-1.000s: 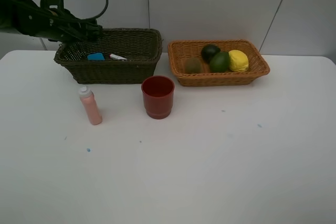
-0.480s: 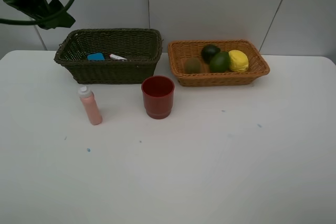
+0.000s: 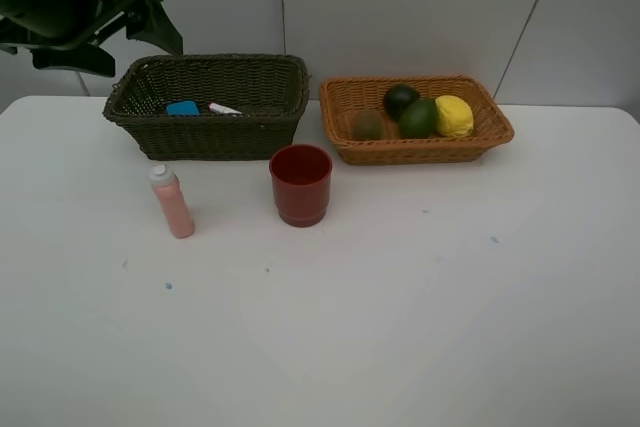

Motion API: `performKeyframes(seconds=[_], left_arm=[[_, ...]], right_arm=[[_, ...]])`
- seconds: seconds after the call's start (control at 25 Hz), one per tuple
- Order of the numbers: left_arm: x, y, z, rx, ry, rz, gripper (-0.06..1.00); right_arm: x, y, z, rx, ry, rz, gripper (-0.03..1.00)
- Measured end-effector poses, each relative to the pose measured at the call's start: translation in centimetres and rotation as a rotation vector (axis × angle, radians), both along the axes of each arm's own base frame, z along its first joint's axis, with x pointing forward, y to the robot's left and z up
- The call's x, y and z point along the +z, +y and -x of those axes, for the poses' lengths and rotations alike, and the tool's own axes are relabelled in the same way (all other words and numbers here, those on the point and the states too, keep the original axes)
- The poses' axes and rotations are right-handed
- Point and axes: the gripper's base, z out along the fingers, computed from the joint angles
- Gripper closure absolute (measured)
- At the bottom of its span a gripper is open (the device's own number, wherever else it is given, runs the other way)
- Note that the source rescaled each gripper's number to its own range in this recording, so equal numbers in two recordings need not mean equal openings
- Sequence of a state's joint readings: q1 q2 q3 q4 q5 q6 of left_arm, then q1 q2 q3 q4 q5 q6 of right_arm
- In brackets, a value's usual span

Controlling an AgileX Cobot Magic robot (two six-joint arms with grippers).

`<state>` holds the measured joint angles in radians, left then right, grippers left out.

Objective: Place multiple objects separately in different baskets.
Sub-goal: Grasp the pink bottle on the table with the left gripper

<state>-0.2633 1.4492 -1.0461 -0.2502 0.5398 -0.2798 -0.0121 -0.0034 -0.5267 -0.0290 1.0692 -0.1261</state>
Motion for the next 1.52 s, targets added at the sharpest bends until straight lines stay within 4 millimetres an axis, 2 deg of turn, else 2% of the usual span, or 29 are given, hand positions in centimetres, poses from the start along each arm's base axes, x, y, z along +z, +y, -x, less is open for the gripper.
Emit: performKeyframes(seconds=[0.16, 0.32, 0.44, 0.56, 0.68, 0.8, 1.0, 1.12, 1.52], left_arm=[[-2.7, -1.5, 1.3, 0.118, 0.045, 0.063, -0.06], [-6.5, -2.3, 2.9, 0.129, 0.204, 0.018, -0.05], [-8.8, -2.1, 3.6, 0.143, 0.36, -0.052, -0.05], [-9.8, -1.7, 4.1, 0.161, 0.457, -0.114, -0.03], [-9.6, -1.4, 4.3, 0.181, 0.499, -0.155, -0.02], [-8.4, -1.2, 3.7, 0.188, 0.507, -0.219, 0.01], [-5.3, -1.4, 1.7, 0.198, 0.424, -0.247, 0.05], [-4.4, -1.9, 0.3, 0.2, 0.406, -0.246, 0.05], [-5.8, -3.3, -3.2, 0.207, 0.47, -0.285, 0.06]], right_arm=[[0.0, 0.0, 0.0, 0.0, 0.0, 0.0, -0.03], [0.0, 0.0, 0.0, 0.0, 0.0, 0.0, -0.03], [0.0, 0.0, 0.0, 0.0, 0.0, 0.0, -0.03], [0.0, 0.0, 0.0, 0.0, 0.0, 0.0, -0.03], [0.0, 0.0, 0.0, 0.0, 0.0, 0.0, -0.03], [0.0, 0.0, 0.0, 0.0, 0.0, 0.0, -0.03], [0.0, 0.0, 0.0, 0.0, 0.0, 0.0, -0.03], [0.0, 0.0, 0.0, 0.0, 0.0, 0.0, -0.03], [0.0, 0.0, 0.0, 0.0, 0.0, 0.0, -0.03]])
